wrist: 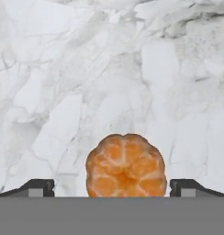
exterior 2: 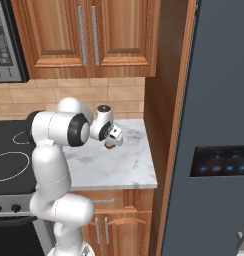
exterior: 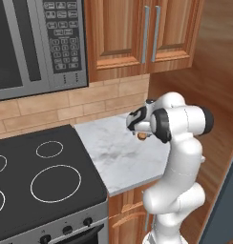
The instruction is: Place the liquor on the top shelf of the fridge to keep it out of children's reach, and place the lime and tangerine on lower shelves for easy access.
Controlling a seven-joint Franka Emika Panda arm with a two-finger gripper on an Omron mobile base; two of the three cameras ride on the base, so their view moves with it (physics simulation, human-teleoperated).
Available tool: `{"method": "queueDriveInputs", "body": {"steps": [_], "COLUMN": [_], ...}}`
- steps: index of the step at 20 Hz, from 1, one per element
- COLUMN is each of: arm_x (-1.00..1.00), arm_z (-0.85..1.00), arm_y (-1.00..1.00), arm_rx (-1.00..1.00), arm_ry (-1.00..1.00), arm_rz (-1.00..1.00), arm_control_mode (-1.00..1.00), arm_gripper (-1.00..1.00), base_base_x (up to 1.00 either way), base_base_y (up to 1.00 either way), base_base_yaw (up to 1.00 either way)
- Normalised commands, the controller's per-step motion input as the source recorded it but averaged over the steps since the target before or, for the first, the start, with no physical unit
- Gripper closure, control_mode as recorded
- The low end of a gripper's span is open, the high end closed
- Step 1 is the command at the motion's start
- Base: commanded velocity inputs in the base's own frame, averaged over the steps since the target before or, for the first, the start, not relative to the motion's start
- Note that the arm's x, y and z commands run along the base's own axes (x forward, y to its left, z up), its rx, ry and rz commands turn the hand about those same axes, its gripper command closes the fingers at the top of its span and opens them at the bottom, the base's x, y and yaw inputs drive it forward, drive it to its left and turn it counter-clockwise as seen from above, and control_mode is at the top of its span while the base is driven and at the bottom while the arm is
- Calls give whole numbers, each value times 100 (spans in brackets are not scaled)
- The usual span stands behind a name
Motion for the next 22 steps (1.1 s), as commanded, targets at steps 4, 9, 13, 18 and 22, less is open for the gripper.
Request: {"method": "queueDriveInputs", "body": {"steps": [4,9,13,18,22], "arm_x": [26,4,0,0,0], "arm_z": [-21,-15,-7,-4,-3], "arm_y": [-8,-12,-5,0,0], "arm_rx": [0,0,0,0,0], "arm_ry": [2,3,2,0,0], "arm_rz": [0,0,0,0,0], "arm_control_mode": [-100,-100,-100,-100,-100], "arm_gripper": [-100,-100,-100,-100,-100], "base_base_x": [0,0,0,0,0], "base_base_y": [0,0,0,0,0], "base_base_yaw": [0,0,0,0,0]}}
